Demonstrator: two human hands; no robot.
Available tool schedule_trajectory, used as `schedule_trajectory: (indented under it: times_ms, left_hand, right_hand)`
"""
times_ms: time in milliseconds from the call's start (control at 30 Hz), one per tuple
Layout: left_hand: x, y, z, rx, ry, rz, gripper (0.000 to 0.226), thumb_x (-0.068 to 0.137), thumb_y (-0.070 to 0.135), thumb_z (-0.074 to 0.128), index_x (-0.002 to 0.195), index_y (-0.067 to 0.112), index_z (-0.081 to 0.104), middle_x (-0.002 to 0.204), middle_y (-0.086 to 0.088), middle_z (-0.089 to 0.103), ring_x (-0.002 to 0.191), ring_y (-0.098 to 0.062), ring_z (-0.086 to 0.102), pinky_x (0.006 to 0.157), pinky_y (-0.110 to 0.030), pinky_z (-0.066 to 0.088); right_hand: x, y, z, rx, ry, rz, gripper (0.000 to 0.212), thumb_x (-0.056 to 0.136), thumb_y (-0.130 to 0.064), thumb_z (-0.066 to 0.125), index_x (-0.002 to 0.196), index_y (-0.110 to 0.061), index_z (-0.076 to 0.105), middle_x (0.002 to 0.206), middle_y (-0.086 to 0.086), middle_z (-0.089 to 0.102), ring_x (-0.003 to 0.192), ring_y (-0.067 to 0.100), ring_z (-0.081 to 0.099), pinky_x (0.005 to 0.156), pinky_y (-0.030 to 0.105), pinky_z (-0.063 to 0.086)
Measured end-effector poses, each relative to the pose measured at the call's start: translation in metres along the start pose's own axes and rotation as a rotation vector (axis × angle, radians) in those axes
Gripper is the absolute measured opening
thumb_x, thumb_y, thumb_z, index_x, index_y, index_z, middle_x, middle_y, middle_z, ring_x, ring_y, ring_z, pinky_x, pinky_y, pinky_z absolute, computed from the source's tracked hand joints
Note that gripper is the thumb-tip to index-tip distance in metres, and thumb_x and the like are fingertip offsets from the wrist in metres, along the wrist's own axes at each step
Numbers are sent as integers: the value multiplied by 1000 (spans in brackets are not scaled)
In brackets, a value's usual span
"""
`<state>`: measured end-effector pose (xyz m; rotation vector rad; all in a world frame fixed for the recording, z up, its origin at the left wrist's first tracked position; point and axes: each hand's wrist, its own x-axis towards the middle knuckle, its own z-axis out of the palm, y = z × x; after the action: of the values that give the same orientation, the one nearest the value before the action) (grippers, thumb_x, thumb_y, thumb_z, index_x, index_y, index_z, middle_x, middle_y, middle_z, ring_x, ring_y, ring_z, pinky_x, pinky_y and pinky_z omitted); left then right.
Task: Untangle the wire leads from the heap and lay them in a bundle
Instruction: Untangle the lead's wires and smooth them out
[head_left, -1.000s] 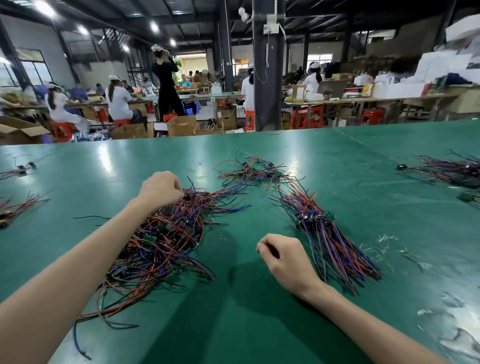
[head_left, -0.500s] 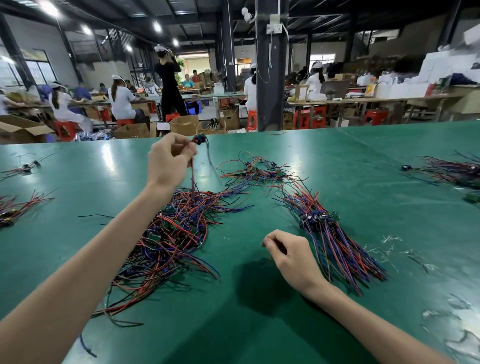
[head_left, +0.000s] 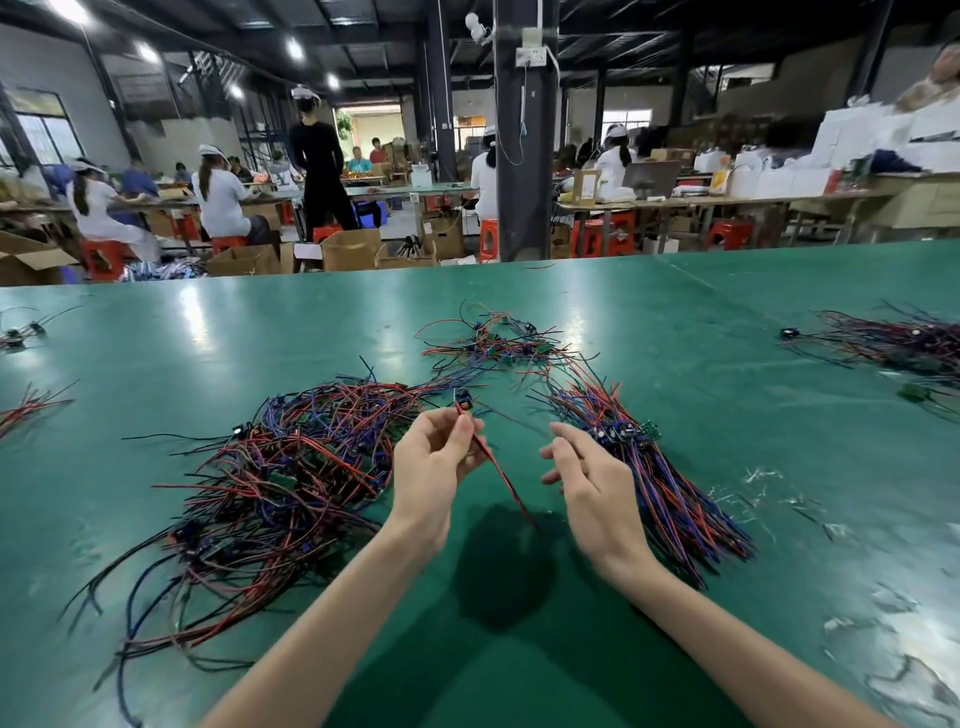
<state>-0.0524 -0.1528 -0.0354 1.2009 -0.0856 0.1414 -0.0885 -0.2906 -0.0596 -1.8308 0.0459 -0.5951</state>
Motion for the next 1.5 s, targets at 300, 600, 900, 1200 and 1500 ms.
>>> schedule_trajectory:
  times_ms: [300,600,900,1200,1500]
  left_hand:
    - [-19,-12,-2,44,-169,-179,7,90,-1,56,84,2,56,64,-1,65,54,-9,58,56,-20,52]
    - [-25,-18,-7,189,-504,-451,13,93,-3,51,80,-1,56,65,-7,64,62,-17,67,63,-29,59]
    - [-8,-15,-13,412,-315,-262,22,94,4,52,78,3,67,71,-8,62,58,-13,56,53,-22,51]
    - [-6,-23,-16,185,-271,-254,9,84,-1,64,77,3,66,63,-4,62,55,-11,53,58,-16,49]
    - [-5,-23,-15,76,-152,-212,11,83,-6,63,86,4,61,77,-9,69,63,-8,65,59,-17,53]
  right_hand:
    - [1,-4,1,295,-217,224,26,97,-21,50,92,-13,74,88,8,74,80,18,68,81,34,52]
    - [3,-3,-2,506,-289,435,8,84,-1,64,90,-3,70,74,9,66,61,14,58,61,22,50]
    - [0,-4,-1,455,-333,380,13,75,9,71,78,-3,68,66,6,67,57,11,59,58,18,50]
    - [-3,-5,0,439,-365,423,14,74,9,72,79,-1,63,58,3,66,45,7,57,47,19,49]
    - [-5,-6,3,537,-318,487,17,76,15,67,87,4,58,63,9,58,52,15,60,57,33,59]
